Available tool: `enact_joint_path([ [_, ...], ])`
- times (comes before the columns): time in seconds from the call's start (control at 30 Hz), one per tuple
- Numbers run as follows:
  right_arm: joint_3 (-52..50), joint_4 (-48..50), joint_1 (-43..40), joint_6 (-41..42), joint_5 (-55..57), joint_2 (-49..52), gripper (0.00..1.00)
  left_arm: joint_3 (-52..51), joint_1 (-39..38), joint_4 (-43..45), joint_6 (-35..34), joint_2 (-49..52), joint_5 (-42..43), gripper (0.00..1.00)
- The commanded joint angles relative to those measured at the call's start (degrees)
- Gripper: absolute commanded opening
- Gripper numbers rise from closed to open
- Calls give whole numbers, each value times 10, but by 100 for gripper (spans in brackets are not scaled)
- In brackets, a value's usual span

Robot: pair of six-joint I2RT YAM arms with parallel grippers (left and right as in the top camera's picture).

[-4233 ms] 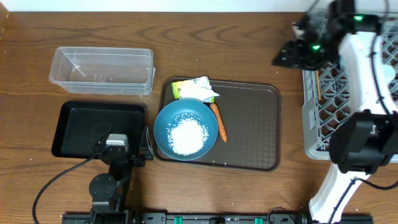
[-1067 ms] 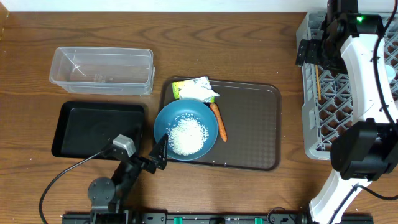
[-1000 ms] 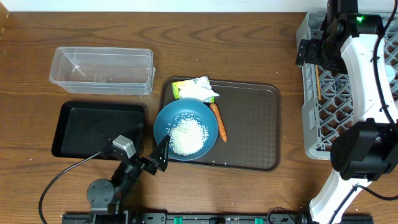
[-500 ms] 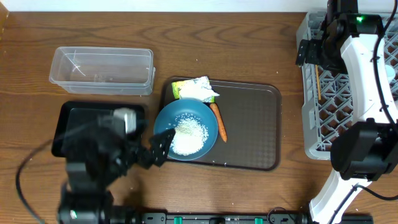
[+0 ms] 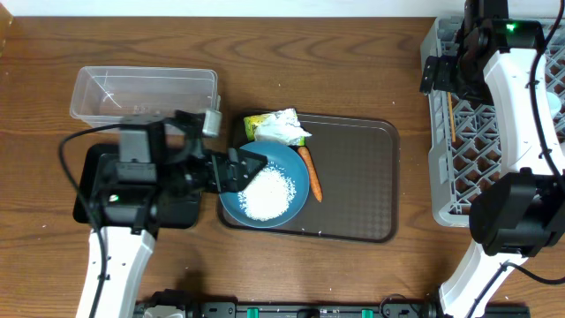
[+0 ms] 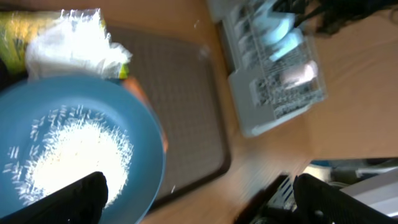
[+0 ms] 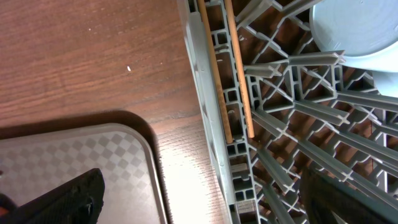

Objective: Sort waste into correct bins and load items into the dishwasher rack
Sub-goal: 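Move the left gripper to the light-blue rice bowl and grasp its rim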

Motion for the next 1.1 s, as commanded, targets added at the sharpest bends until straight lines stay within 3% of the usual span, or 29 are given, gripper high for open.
enact_joint_path([
  [0.0, 2, -1, 0, 6, 5, -10, 99, 39, -66, -37, 0, 17, -131, 98],
  [0.2, 2, -1, 0, 6, 5, -10, 99, 87, -196, -72, 0, 78, -330, 98],
  [0.37, 2, -1, 0, 6, 5, -10, 99, 86, -237, -17, -22, 114, -322, 98],
  [0.63, 2, -1, 0, 6, 5, -10, 99, 86, -285, -19, -30, 170, -327, 98],
  [0.7, 2, -1, 0, 6, 5, -10, 99, 86, -314, -19, -31, 190, -350, 98],
  [0.87, 2, -1, 0, 6, 5, -10, 99, 86, -388, -19, -83, 247, -506, 98],
  [1.07, 2, -1, 0, 6, 5, -10, 99, 86, -415, -19, -88, 312, -552, 98],
])
